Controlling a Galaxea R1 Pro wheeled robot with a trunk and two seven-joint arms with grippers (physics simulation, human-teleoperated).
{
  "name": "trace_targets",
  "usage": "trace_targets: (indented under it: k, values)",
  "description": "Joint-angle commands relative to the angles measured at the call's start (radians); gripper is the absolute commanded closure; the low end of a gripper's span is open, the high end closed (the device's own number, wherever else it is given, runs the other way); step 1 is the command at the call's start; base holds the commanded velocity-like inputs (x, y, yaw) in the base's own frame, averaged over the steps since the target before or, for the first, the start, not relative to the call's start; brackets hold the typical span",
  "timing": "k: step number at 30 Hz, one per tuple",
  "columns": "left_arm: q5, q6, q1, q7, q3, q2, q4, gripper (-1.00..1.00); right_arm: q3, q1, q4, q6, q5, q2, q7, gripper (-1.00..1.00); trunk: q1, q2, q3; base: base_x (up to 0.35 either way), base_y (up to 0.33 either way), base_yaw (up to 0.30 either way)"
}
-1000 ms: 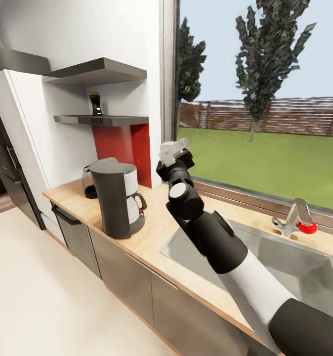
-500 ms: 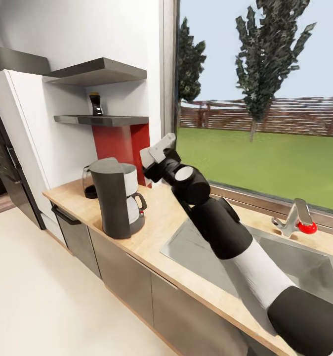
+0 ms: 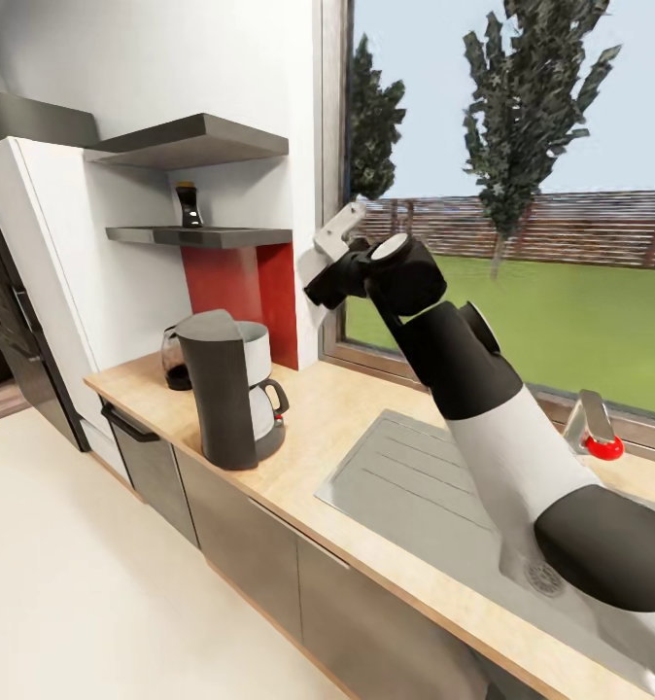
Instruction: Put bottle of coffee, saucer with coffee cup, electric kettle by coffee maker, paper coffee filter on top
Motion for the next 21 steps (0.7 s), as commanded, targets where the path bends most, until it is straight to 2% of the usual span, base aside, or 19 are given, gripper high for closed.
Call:
trace_targets:
  k: [1, 3, 8, 16, 21]
  values:
    - [0.003, -0.002, 0.0, 0.0, 0.003, 0.0, -0.001, -1.0, 0.0, -0.004, 0.001, 0.003, 0.011, 0.0, 0.02, 1.0, 0.001, -0.002, -0.002, 0.0, 0.0, 0.0]
    - [0.003, -0.002, 0.0, 0.0, 0.001, 0.001, -0.001, -1.0, 0.002, -0.009, 0.005, 0.005, 0.012, 0.004, 0.057, 1.0, 0.001, -0.002, -0.002, 0.0, 0.0, 0.0]
    - [0.003, -0.001, 0.0, 0.0, -0.003, 0.003, -0.002, -1.0, 0.003, -0.012, 0.006, 0.006, 0.012, 0.031, 0.084, 1.0, 0.001, -0.002, -0.002, 0.0, 0.074, 0.0]
    - [0.001, -0.002, 0.0, 0.0, -0.003, 0.006, -0.003, -1.0, 0.001, -0.013, 0.002, 0.006, 0.012, 0.034, 0.087, 1.0, 0.001, -0.002, -0.002, 0.003, 0.272, 0.0]
    - [0.001, -0.003, 0.0, 0.0, -0.003, 0.008, -0.003, -1.0, 0.0, -0.013, 0.002, 0.006, 0.013, 0.033, 0.087, 1.0, 0.001, -0.002, -0.002, 0.112, 0.248, 0.0]
